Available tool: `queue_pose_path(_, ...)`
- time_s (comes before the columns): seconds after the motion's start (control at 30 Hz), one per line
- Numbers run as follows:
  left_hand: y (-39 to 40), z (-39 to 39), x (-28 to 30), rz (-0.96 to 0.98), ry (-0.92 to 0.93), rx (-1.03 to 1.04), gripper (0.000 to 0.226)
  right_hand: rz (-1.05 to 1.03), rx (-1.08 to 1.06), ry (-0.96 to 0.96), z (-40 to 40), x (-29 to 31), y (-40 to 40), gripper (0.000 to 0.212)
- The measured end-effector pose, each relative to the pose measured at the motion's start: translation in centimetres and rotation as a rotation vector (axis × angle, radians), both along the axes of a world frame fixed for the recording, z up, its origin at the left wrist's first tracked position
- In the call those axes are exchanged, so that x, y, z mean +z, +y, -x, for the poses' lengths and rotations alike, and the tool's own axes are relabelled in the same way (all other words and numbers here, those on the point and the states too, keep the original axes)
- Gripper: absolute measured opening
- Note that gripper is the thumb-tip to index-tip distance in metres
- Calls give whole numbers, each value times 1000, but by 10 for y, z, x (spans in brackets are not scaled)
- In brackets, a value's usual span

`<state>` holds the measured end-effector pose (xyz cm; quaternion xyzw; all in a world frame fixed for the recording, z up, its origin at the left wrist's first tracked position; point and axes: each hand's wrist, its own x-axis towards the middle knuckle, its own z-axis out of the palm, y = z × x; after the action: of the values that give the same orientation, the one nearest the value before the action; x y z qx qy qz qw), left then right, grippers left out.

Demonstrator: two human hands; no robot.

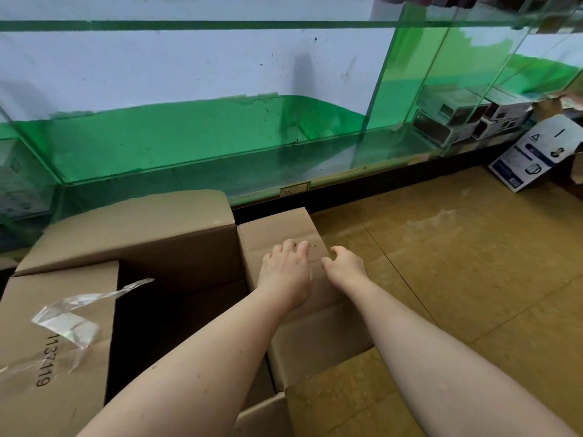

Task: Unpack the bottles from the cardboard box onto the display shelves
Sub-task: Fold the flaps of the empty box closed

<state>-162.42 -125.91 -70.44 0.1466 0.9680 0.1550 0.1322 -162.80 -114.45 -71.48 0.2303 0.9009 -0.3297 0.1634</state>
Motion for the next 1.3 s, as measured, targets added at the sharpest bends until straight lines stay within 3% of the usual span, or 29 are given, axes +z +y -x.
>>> queue_pose_path(0.27,-40,-3,49,-74,43,67,48,-92,-8,188,7,72,-28,32)
queue_pose_path(0.37,-69,-7,64,-140,68,157,50,-56,60,221,8,95,-68,39)
queue_pose_path(0.47,-106,-18,67,-171,82,245,51,18,156,223,0,102,-116,33)
queue_pose_path(0.7,-179,-51,37,-142,34,373,50,39,335,140,-31,64,-193,29)
queue_pose_path(1.07,-203,-75,-25,154,-84,131,45,-36,482,-45,-55,6,-209,36)
queue_pose_path(1.3,-201,-77,-44,187,-176,77,50,-88,513,-99,-50,-13,-204,37)
